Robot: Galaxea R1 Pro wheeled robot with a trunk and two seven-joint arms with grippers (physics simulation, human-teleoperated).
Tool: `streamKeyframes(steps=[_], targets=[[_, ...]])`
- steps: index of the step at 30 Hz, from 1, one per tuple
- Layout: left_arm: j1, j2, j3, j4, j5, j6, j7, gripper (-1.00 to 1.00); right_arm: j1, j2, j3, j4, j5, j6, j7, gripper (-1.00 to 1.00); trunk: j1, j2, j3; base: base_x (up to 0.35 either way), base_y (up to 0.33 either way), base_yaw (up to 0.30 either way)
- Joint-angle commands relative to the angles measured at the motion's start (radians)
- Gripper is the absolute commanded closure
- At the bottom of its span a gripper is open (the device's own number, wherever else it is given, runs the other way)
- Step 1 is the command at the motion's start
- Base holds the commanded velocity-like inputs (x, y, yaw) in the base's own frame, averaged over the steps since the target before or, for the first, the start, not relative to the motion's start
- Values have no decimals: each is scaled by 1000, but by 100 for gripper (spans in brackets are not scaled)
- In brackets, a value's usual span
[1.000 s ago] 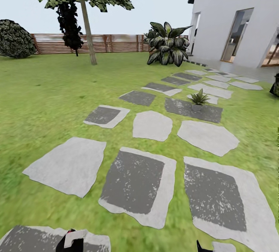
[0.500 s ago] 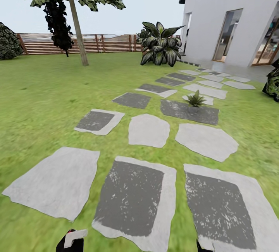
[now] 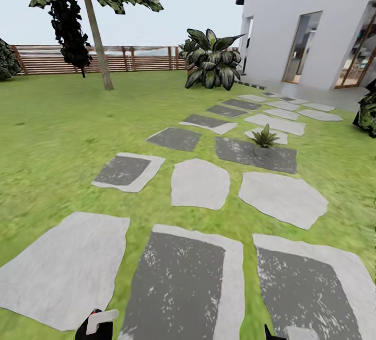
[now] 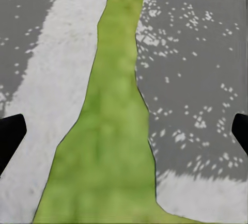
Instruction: Pick up the pesticide atomizer in the garden and spray insectifuge to fully cover both potted plants in the garden.
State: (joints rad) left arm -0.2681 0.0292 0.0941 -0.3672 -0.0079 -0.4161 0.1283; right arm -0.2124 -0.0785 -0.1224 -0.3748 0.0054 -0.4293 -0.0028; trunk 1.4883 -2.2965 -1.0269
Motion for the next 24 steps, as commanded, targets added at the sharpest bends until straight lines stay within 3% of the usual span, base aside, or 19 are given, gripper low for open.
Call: streamKeyframes(steps=[1,24], targets=[[0,0,1,1,-1,-3,2,100,-1,0,-2,1,1,-3,0,-100,0,0,-1,333,88,-265],[1,0,1,0,-1,-4,2,100,-1,0,-2,1,1,-3,0,-100,0,0,17,332,87,-253]])
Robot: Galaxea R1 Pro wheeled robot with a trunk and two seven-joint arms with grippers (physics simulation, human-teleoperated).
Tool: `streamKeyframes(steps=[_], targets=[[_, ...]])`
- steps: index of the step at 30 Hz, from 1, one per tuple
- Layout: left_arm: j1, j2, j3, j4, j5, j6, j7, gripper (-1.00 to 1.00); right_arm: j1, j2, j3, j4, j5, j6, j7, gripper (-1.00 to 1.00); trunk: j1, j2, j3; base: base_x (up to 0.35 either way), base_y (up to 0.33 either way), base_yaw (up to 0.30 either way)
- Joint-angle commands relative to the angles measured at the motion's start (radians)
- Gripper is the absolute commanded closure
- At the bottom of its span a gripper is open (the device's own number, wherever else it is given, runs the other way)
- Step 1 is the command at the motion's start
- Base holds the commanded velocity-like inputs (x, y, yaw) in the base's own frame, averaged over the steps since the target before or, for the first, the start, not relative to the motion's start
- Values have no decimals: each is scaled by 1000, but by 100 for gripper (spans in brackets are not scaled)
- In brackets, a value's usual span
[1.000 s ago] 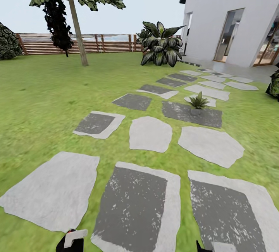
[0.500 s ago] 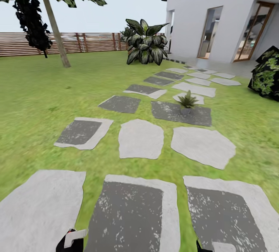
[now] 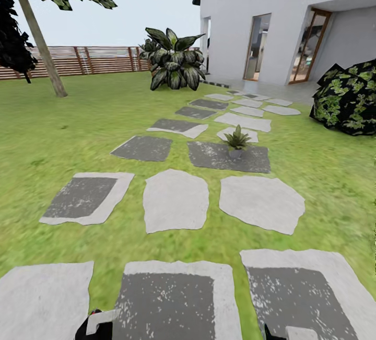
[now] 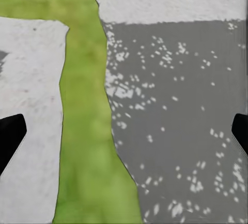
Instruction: Pick up the pesticide atomizer in the garden and spray insectifuge to fully cover both potted plants in the garden.
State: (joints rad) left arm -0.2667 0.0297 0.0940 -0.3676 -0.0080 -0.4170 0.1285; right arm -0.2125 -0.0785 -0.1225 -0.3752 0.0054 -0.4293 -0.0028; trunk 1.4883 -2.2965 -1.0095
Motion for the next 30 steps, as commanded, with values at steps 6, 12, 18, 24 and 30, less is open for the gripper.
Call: streamKeyframes(steps=[6,12,18,24,30], targets=[[0,1,1,0,-1,-3,3,100,-1,0,-2,1,1,-4,-1,-100,0,0,2,332,87,-102],[0,1,1,0,-1,-3,2,100,-1,-1,0,1,4,-5,8,-100,0,0,3,332,88,-5],[0,1,1,0,-1,-3,2,100,-1,-1,0,1,4,-5,9,-100,0,0,3,333,87,0],[0,1,1,0,-1,-3,2,100,-1,-1,1,1,4,-4,8,-100,0,0,3,333,87,0],[0,1,1,0,-1,-3,2,100,-1,0,0,1,2,-5,4,-100,0,0,3,332,88,0]])
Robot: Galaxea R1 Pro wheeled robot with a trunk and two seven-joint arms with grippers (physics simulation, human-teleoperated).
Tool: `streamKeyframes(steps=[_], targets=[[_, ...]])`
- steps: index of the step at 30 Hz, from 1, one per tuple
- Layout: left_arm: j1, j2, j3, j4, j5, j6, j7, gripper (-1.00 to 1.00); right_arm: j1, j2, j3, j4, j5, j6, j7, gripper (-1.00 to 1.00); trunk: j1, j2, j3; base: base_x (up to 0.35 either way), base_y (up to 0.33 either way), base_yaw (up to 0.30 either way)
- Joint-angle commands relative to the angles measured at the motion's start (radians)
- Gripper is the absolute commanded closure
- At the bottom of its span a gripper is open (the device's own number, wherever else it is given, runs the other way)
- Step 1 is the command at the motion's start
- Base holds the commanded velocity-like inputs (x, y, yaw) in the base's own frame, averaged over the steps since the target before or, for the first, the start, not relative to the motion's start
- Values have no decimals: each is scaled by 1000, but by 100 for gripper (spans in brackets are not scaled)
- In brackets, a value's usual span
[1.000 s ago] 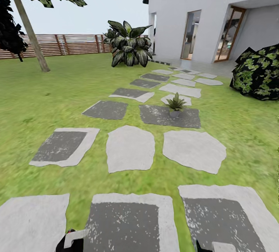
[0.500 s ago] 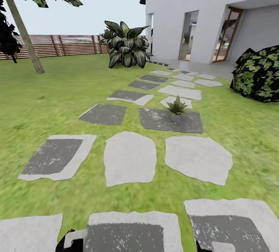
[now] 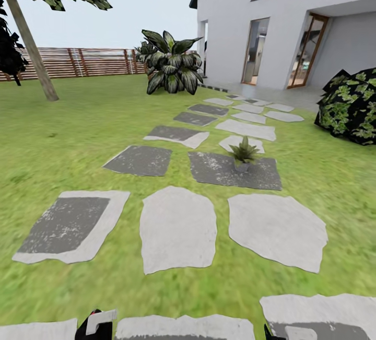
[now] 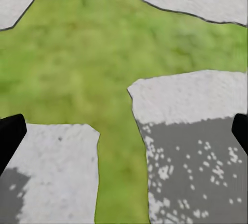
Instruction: Pick up the pesticide atomizer in the garden and spray insectifuge to fully cover both potted plants in the garden.
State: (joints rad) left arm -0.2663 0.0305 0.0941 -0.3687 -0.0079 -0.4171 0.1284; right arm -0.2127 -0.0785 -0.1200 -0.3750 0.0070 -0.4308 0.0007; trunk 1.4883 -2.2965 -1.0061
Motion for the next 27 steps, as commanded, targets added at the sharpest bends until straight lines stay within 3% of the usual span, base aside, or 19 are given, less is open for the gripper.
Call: streamKeyframes(steps=[1,10,27], targets=[[-1,-1,1,1,-1,-3,2,100,-1,0,-2,1,1,-3,-1,-100,0,0,-1,332,88,0],[-1,0,1,1,-1,-3,2,100,-1,0,-3,1,1,-3,-2,-100,0,0,-1,332,87,-37],[-1,0,1,1,-1,-3,2,100,-1,0,-3,2,1,-3,-2,-100,0,0,-1,333,81,-248]])
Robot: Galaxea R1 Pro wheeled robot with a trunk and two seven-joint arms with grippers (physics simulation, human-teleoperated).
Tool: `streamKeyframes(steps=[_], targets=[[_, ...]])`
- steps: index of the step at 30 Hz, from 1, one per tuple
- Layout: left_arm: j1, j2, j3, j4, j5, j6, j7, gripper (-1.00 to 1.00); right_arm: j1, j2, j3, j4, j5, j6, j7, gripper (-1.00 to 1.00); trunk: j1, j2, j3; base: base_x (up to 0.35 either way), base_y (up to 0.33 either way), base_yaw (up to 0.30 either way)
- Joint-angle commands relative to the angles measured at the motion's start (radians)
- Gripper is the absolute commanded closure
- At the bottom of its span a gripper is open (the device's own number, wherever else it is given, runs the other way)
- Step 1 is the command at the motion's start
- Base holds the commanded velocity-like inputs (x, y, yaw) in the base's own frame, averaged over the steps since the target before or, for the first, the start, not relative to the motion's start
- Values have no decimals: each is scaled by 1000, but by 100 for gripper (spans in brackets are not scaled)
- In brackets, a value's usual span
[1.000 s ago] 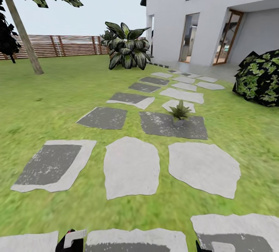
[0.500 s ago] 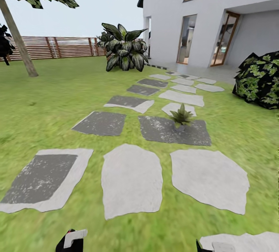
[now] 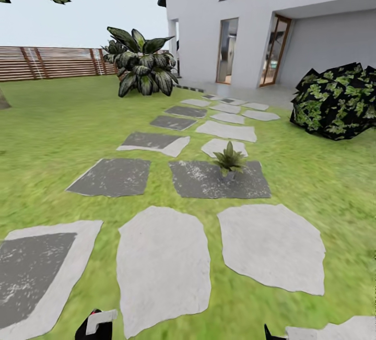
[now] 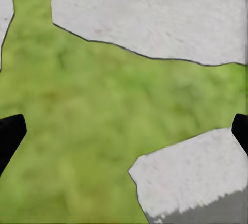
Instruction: Pick up the pesticide atomizer in the garden and spray insectifuge to fully cover both potted plants in the garden.
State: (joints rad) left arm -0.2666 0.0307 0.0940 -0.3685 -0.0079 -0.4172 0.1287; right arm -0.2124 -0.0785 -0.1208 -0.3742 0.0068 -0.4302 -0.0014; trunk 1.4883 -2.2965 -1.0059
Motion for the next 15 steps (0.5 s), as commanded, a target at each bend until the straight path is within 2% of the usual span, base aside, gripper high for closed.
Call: streamKeyframes(steps=[1,9,15], targets=[[0,0,1,0,-1,-3,2,100,-1,0,-2,1,1,-4,0,-100,0,0,-1,335,20,-256],[0,0,1,0,-1,-3,2,100,-1,0,-2,1,1,-3,0,-100,0,0,-1,336,3,-246],[0,0,1,0,-1,-3,2,100,-1,0,-2,1,1,-4,-1,-100,0,0,-1,337,0,-45]])
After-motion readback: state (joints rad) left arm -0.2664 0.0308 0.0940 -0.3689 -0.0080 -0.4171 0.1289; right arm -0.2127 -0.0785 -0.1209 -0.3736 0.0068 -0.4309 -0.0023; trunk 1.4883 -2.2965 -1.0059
